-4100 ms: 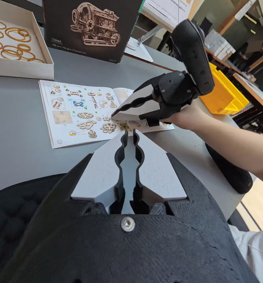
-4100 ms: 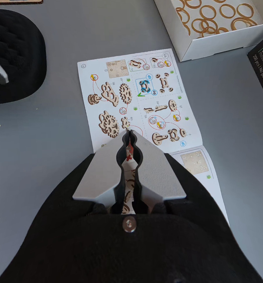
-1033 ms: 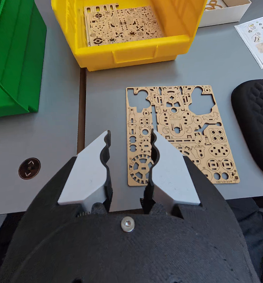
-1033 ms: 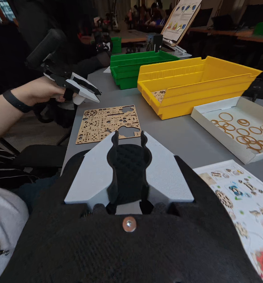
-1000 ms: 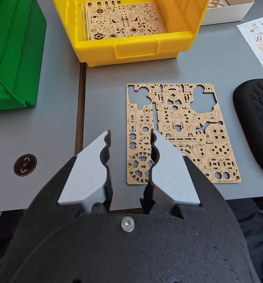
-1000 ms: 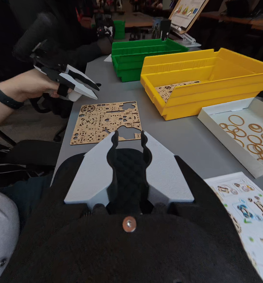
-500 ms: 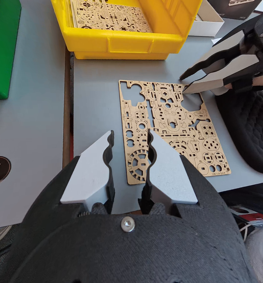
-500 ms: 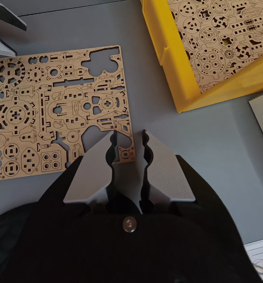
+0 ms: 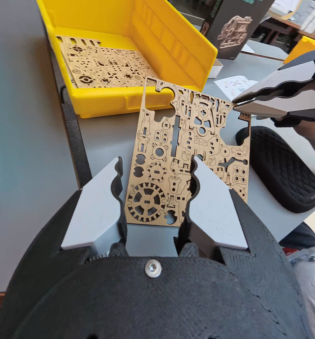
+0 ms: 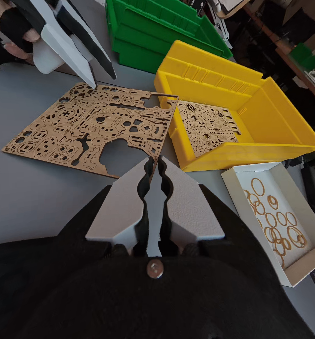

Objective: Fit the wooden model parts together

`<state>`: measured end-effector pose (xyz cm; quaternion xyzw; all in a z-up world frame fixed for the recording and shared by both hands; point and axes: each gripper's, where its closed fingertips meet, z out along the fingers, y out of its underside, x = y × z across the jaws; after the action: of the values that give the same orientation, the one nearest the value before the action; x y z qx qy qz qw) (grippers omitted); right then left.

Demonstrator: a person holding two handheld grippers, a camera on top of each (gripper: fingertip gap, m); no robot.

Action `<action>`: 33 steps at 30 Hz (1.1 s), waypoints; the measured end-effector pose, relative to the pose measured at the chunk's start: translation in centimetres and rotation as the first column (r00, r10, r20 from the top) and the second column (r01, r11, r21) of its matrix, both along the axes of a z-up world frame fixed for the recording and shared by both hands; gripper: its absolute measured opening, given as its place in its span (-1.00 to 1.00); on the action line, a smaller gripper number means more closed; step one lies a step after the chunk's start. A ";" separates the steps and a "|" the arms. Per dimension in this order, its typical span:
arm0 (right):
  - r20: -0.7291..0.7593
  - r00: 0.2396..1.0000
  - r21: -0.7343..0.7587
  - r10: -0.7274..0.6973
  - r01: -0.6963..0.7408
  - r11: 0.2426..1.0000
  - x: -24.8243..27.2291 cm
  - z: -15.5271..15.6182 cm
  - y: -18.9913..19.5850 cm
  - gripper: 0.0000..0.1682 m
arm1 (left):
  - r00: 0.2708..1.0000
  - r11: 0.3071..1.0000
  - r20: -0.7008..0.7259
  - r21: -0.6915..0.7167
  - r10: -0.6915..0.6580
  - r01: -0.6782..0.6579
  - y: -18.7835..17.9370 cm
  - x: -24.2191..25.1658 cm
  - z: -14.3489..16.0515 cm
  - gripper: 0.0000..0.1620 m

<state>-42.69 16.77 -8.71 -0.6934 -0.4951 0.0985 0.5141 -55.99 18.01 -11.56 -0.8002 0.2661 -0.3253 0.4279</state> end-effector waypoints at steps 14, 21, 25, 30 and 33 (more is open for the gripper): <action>0.049 0.998 0.259 0.037 -0.048 0.965 1.6 3.4 -2.5 -0.96 | 0.897 0.896 0.126 -0.091 -0.424 0.436 2.2 3.2 2.7 -0.08; 0.055 0.998 0.303 0.005 -0.021 0.953 2.4 4.2 -2.6 -0.96 | 0.773 0.735 0.208 -0.237 -0.600 0.635 -0.9 5.6 0.4 -0.54; -0.114 0.990 0.308 -0.077 0.109 0.945 4.9 6.2 -2.6 -0.82 | 0.659 0.628 0.354 -0.213 -0.664 0.748 -3.0 6.0 2.3 -0.92; -0.423 0.888 0.226 -0.182 0.298 0.928 16.3 9.1 -7.4 -0.58 | 0.632 0.681 0.420 -0.042 -0.652 0.731 -3.5 5.3 6.8 -1.00; -0.430 0.864 0.290 -0.263 0.408 0.866 26.2 11.1 -9.8 -0.54 | 0.684 0.762 0.395 0.072 -0.614 0.643 -3.7 4.9 9.6 -1.00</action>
<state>-16.49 7.01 2.41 -0.6280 -0.2661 0.0415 0.7301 -51.12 14.35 -1.94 -0.5924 0.4201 -0.6159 0.3055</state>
